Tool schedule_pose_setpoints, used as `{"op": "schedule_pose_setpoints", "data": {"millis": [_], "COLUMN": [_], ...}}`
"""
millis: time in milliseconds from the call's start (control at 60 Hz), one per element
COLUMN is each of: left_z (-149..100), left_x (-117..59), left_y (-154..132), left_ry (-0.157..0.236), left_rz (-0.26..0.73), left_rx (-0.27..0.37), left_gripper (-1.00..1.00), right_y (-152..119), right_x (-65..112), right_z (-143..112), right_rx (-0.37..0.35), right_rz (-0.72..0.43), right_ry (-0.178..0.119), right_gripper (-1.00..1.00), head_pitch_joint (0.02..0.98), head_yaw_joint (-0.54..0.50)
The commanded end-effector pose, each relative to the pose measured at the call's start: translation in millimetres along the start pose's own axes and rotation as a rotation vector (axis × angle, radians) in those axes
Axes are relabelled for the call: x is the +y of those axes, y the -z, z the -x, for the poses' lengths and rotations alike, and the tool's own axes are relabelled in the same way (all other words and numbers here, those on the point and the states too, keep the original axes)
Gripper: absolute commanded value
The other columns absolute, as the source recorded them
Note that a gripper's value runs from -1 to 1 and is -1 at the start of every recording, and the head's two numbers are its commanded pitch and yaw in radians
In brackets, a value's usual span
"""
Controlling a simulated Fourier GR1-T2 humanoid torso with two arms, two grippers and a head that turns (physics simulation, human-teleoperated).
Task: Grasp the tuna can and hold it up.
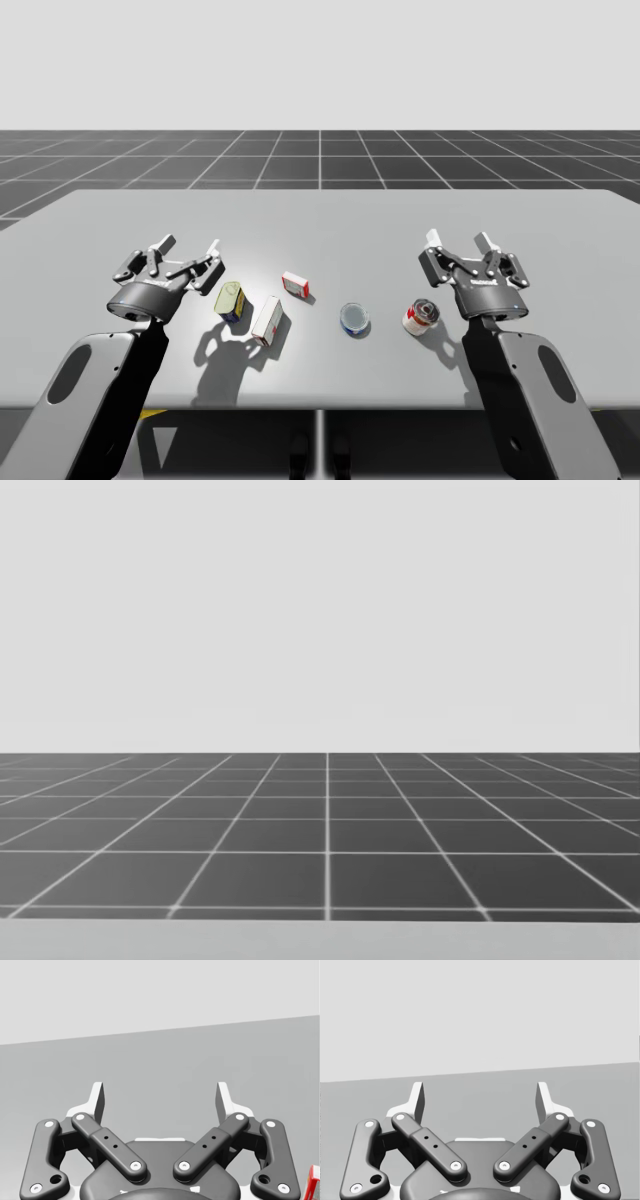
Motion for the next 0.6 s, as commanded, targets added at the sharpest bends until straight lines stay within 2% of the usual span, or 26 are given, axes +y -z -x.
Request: {"op": "schedule_pose_setpoints", "data": {"millis": [17,50,83,133,167,283,600], "left_z": [0.6,0.7,0.7,0.7,0.8,1.0,1.6], "left_x": [0.0,0.1,0.1,0.2,0.4,0.4,1.6], "left_y": [0.2,0.2,0.2,0.2,0.2,0.1,1.2], "left_ry": [0.002,0.002,0.002,0.002,0.002,0.003,0.009], "left_rz": [-0.003,-0.003,-0.003,-0.003,-0.004,-0.004,-0.006], "left_rx": [0.002,0.001,0.001,0.001,0.001,0.001,0.0], "left_gripper": [-1.0,-1.0,-1.0,-1.0,-1.0,-1.0,-1.0], "right_y": [-1.5,-1.3,-0.4,0.2,0.3,0.1,0.1], "right_x": [0.8,0.3,-0.4,-0.8,-2.0,-1.6,-1.9], "right_z": [0.8,0.7,-0.3,-0.7,-1.5,-1.8,-2.9], "right_rx": [0.015,0.011,0.013,0.014,0.025,0.023,0.021], "right_rz": [0.014,0.018,0.012,0.017,-0.003,-0.003,0.002], "right_ry": [0.021,0.007,0.021,0.022,0.034,0.03,0.023], "right_gripper": [-1.0,-1.0,-1.0,-1.0,-1.0,-1.0,-1.0], "head_pitch_joint": [0.075,0.078,0.088,0.098,0.121,0.201,0.547], "head_yaw_joint": [0.01,0.01,0.01,0.01,0.01,0.01,0.0]}}
